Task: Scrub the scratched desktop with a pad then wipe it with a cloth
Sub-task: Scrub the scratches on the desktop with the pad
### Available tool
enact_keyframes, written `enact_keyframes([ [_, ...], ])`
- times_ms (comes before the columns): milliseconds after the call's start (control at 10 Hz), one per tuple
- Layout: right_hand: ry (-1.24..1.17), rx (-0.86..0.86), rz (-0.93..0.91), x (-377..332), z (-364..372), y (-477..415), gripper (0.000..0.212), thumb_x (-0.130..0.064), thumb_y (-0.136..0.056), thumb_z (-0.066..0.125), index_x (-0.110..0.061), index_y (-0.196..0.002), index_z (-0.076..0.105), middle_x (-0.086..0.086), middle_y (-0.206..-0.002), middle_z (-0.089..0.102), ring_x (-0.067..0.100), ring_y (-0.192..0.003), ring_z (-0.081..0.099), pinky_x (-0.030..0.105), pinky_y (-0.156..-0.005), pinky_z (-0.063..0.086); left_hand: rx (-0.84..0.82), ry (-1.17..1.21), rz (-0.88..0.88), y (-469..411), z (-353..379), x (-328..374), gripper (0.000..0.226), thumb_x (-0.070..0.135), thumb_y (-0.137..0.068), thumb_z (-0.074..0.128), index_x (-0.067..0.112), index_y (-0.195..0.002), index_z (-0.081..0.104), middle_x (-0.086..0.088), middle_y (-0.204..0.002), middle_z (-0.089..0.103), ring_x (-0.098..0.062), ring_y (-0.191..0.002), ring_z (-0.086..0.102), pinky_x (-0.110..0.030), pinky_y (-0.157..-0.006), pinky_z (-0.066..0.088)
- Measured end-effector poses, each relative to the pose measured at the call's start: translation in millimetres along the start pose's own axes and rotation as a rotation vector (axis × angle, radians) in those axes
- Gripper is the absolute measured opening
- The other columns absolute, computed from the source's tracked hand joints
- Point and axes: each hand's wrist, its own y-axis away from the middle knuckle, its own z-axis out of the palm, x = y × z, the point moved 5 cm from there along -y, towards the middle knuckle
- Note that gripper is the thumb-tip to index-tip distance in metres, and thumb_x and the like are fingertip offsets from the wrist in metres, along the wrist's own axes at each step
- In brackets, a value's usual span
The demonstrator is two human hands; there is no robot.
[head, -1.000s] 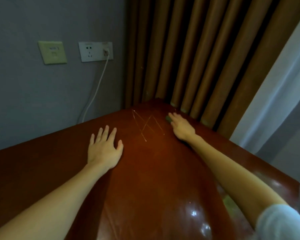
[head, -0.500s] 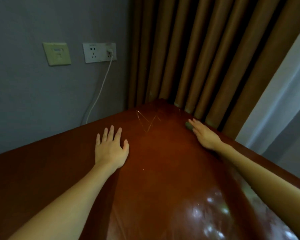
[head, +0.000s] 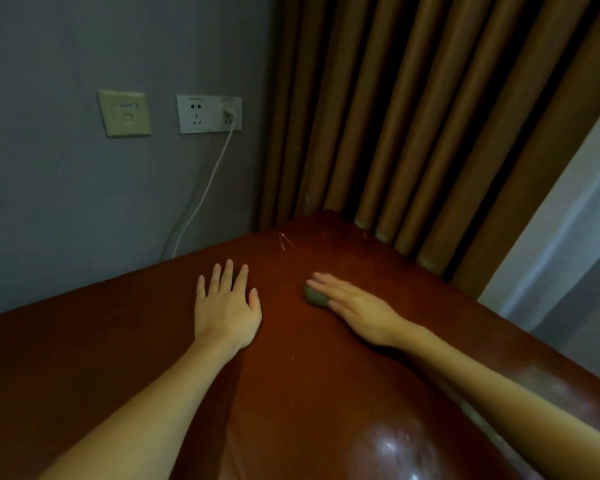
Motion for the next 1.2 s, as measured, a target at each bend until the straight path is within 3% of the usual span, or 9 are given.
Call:
enact_keyframes([
  [200, 0.024, 0.209, 0.571, 125, -40, -46, 0.048, -0.022, -0.104, 0.024, -0.016, -0.152, 0.016, 0.008, -0.159, 0.013, 0.023, -0.147, 0.011, 0.033, -0.118, 0.010, 0.017, -0.007, -0.008, 0, -2, 1, 0.055, 0.039, -0.101, 0.012, 0.023, -0.153, 0.000, -0.002, -0.161, -0.005, -0.020, -0.148, -0.008, -0.042, -0.121, -0.001],
  [300, 0.093, 0.223, 0.659, 123, -36, -107, 0.051, -0.020, -0.102, 0.023, -0.012, -0.152, 0.015, 0.012, -0.159, 0.012, 0.027, -0.146, 0.012, 0.038, -0.118, 0.017, 0.029, -0.009, -0.027, -1, -2, 2, 0.057, 0.038, -0.101, 0.012, 0.017, -0.152, -0.003, -0.003, -0.160, -0.007, -0.018, -0.148, -0.008, -0.040, -0.121, -0.002],
  [400, 0.078, 0.147, 0.418, 52, -7, -157, 0.050, -0.020, -0.102, 0.027, -0.013, -0.150, 0.022, 0.010, -0.158, 0.018, 0.026, -0.145, 0.017, 0.035, -0.117, 0.016, 0.038, 0.013, -0.055, -4, -2, 2, 0.058, 0.035, -0.101, 0.013, 0.010, -0.151, -0.003, -0.005, -0.160, -0.006, -0.017, -0.148, -0.007, -0.038, -0.121, -0.001],
  [500, 0.063, 0.056, 0.086, -38, 26, -155, 0.048, -0.021, -0.103, 0.029, -0.019, -0.151, 0.021, 0.004, -0.158, 0.018, 0.019, -0.146, 0.014, 0.030, -0.118, 0.010, 0.028, 0.018, -0.071, -5, -4, 3, 0.059, 0.034, -0.101, 0.014, 0.007, -0.152, -0.002, -0.007, -0.160, -0.006, -0.018, -0.148, -0.005, -0.036, -0.121, 0.000],
  [600, 0.017, 0.006, -0.112, -62, 31, -108, 0.047, -0.023, -0.104, 0.028, -0.027, -0.150, 0.020, -0.004, -0.158, 0.016, 0.009, -0.146, 0.009, 0.023, -0.117, 0.005, 0.024, 0.010, -0.069, -4, -4, 4, 0.060, 0.034, -0.101, 0.014, 0.005, -0.152, -0.001, -0.009, -0.160, -0.003, -0.018, -0.148, -0.004, -0.036, -0.121, 0.001],
  [700, 0.005, 0.058, -0.014, -4, 9, -74, 0.046, -0.020, -0.104, 0.029, -0.028, -0.149, 0.023, -0.007, -0.157, 0.018, 0.007, -0.145, 0.012, 0.016, -0.113, 0.004, 0.021, 0.010, -0.067, -5, -4, 3, 0.060, 0.034, -0.101, 0.014, 0.006, -0.152, -0.001, -0.009, -0.160, -0.005, -0.019, -0.148, -0.004, -0.036, -0.121, 0.001],
  [900, 0.018, 0.153, 0.518, 136, -33, -102, 0.049, -0.020, -0.105, 0.022, -0.013, -0.152, 0.014, 0.009, -0.159, 0.010, 0.023, -0.147, 0.008, 0.029, -0.117, 0.005, 0.041, 0.003, -0.062, -5, -3, 2, 0.059, 0.035, -0.101, 0.012, 0.007, -0.151, -0.004, -0.009, -0.160, -0.006, -0.019, -0.148, -0.005, -0.038, -0.121, 0.002],
  [1000, 0.068, 0.161, 0.584, 132, -30, -153, 0.051, -0.023, -0.104, 0.017, -0.010, -0.152, 0.008, 0.012, -0.159, 0.006, 0.027, -0.147, 0.006, 0.036, -0.118, 0.007, 0.053, 0.006, -0.075, -6, -2, 1, 0.059, 0.035, -0.101, 0.012, 0.007, -0.151, -0.004, -0.010, -0.160, -0.007, -0.019, -0.148, -0.006, -0.038, -0.121, 0.002],
  [1200, -0.004, -0.004, 0.236, 42, 4, -211, 0.048, -0.025, -0.105, 0.022, -0.018, -0.152, 0.016, 0.006, -0.159, 0.011, 0.021, -0.147, 0.007, 0.030, -0.117, 0.004, 0.070, 0.052, -0.090, -5, -1, 2, 0.060, 0.034, -0.101, 0.015, 0.006, -0.151, -0.003, -0.009, -0.160, -0.006, -0.019, -0.148, -0.006, -0.036, -0.121, 0.000],
])
